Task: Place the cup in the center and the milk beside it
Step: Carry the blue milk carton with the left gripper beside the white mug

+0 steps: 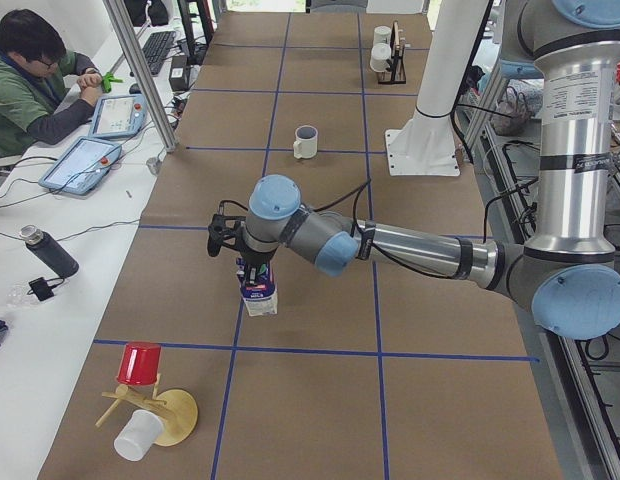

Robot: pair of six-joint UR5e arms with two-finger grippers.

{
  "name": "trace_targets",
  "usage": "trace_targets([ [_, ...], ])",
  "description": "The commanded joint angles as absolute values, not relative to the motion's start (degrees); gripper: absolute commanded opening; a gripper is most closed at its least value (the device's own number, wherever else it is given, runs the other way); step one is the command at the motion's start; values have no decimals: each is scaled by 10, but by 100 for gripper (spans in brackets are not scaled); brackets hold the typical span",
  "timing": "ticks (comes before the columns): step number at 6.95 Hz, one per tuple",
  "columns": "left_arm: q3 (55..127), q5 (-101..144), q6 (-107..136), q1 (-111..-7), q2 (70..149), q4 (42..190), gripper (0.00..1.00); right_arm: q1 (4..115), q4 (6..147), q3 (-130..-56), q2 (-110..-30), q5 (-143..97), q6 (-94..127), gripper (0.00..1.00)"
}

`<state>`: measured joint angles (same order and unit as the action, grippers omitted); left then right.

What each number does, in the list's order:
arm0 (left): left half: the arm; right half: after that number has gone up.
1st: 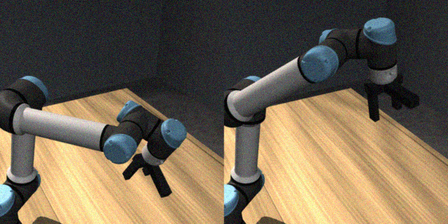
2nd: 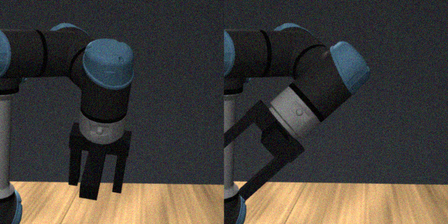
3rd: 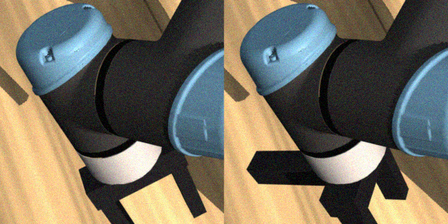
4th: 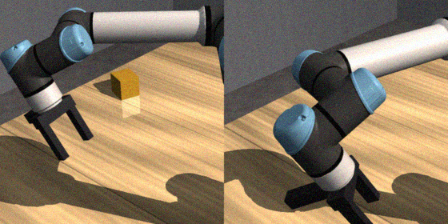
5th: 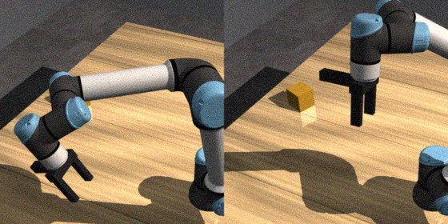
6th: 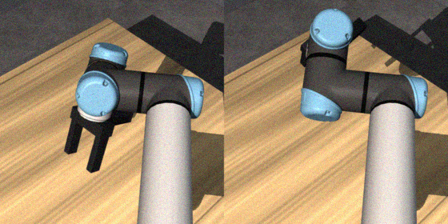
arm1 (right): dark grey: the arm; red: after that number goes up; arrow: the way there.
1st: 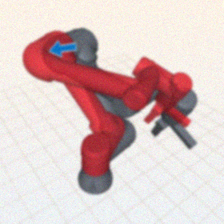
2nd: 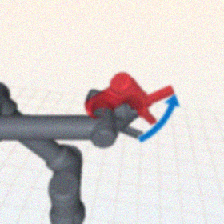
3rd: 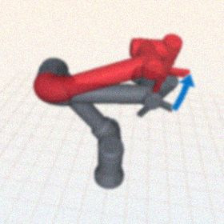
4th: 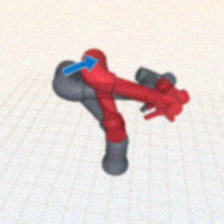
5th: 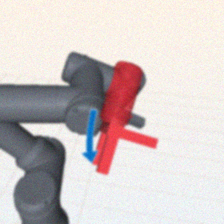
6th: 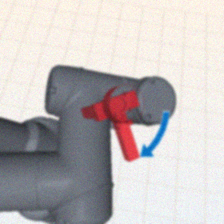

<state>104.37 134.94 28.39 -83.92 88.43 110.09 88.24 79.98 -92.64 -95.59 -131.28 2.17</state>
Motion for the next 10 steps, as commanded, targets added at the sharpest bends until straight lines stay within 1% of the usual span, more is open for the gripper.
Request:
trace_targets([
  [1,1089,1348,307,-786,944,1016,11,882,800,-926,-956,-1313,37,100],
  [3,1104,1346,419,-708,1009,1009,11,882,800,-926,-956,-1312,49,100],
  [5,1104,1246,588,-564,1095,1001,11,882,800,-926,-957,-1311,49,100],
  [7,1103,1162,653,-464,1211,869,11,882,800,-926,-957,-1311,49,100],
  [8,1103,1130,662,-431,1235,839,11,882,800,-926,-957,-1311,50,100],
  [10,1091,1085,704,-375,1262,838,11,882,800,-926,-957,-1312,50,100],
])
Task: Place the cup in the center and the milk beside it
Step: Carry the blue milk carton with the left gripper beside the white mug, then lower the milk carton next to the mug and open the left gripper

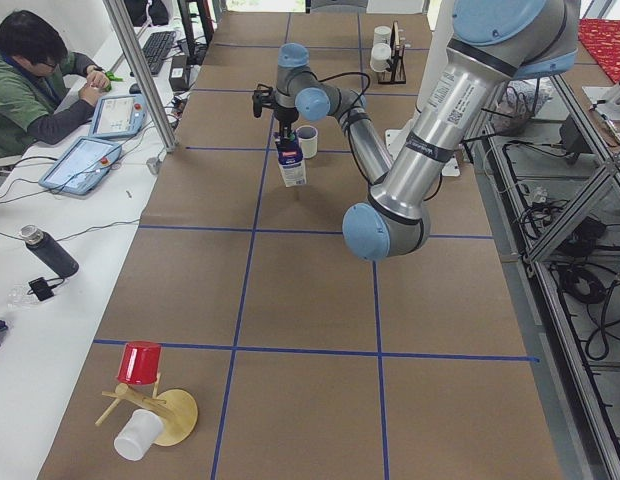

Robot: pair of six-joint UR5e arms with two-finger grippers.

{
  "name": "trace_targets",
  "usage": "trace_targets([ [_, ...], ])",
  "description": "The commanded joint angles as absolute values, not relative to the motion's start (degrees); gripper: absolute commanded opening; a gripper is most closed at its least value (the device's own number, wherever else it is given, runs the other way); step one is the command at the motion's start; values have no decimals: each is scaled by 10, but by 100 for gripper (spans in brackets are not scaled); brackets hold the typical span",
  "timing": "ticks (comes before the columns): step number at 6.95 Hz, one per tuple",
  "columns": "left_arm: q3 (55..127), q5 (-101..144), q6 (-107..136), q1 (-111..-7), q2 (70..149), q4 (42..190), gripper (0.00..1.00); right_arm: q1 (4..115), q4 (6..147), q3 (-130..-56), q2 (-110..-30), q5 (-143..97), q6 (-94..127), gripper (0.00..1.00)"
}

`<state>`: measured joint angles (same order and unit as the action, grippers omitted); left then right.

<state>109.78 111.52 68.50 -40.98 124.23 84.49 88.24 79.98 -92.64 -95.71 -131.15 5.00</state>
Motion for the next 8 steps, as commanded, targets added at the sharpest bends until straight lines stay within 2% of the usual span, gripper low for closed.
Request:
trace_targets([
  [1,1080,1080,718,-365,1275,838,11,882,800,-926,-957,-1312,50,100],
  [4,1080,1076,731,-341,1286,838,14,882,800,-925,-957,-1311,49,100],
  [5,1080,1076,731,-340,1288,838,22,882,800,-925,-957,-1311,49,100],
  [6,1080,1075,730,-338,1288,839,52,882,800,-925,-957,-1311,49,100],
  [7,1081,1051,730,-336,1288,841,97,882,800,-925,-958,-1311,49,100],
  [8,1081,1040,729,-327,1288,841,98,882,800,-925,-957,-1311,50,100],
])
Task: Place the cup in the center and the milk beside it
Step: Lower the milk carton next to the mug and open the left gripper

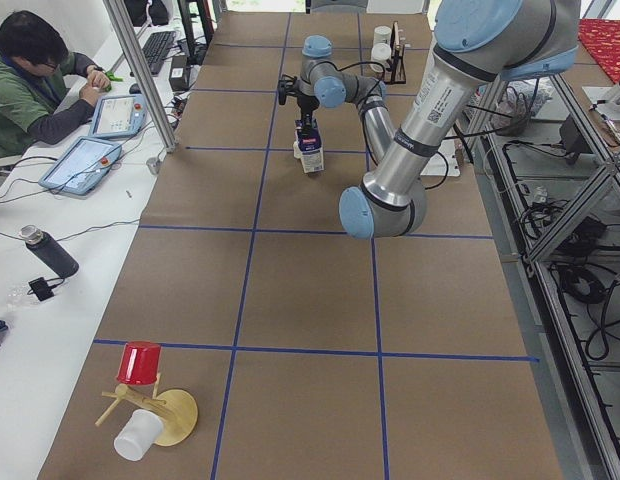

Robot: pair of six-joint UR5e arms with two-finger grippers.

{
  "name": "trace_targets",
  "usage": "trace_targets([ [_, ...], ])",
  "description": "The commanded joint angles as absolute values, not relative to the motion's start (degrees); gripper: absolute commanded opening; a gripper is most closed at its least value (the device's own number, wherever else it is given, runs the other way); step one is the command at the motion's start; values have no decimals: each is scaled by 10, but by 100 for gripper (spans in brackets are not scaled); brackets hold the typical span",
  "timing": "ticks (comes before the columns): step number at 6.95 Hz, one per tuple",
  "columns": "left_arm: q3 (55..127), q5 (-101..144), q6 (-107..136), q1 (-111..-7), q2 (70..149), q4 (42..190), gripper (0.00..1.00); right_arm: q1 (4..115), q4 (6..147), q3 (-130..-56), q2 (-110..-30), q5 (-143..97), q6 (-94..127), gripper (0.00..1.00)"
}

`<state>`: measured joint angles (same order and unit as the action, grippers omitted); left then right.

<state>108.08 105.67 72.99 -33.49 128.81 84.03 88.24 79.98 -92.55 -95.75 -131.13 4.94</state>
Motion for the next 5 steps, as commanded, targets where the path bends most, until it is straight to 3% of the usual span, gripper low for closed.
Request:
trace_targets([
  [1,1088,1041,730,-328,1288,840,98,882,800,-925,-958,-1311,49,100],
  [5,1121,1044,723,-348,1281,835,98,882,800,-924,-957,-1312,49,100],
])
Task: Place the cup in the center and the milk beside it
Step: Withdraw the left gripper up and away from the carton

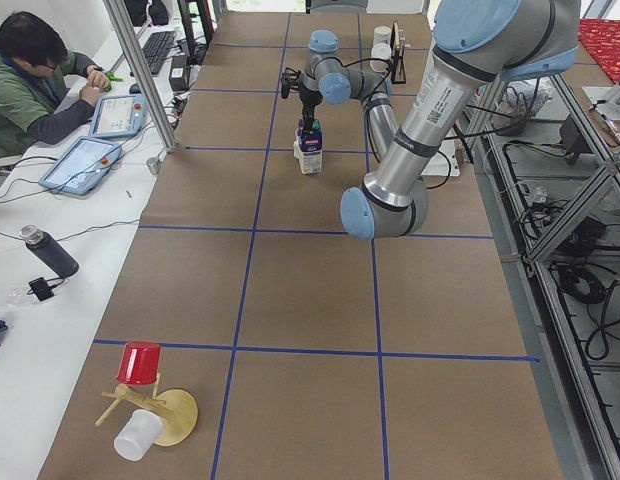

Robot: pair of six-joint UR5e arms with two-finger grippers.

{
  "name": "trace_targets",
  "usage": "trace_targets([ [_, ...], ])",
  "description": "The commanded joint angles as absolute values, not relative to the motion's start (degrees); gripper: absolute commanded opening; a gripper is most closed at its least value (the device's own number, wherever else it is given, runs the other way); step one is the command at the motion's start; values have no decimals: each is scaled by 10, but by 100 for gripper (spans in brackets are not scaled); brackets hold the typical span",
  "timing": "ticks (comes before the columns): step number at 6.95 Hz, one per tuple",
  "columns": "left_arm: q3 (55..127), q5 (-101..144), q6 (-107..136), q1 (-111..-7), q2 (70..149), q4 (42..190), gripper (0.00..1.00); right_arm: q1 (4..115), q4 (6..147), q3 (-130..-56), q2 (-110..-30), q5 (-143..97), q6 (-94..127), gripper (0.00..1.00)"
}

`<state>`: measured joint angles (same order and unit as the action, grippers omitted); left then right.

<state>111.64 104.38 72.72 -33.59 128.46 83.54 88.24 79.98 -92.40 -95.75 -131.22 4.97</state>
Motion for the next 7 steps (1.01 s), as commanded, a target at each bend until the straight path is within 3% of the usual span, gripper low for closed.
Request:
trace_targets([
  [1,1125,1045,677,-370,1261,834,98,882,800,-924,-957,-1312,49,100],
  [3,1132,1062,544,-419,1232,800,98,882,800,-924,-957,-1312,48,100],
  [7,1102,1239,202,-655,1087,795,98,882,799,-923,-962,-1293,41,100],
])
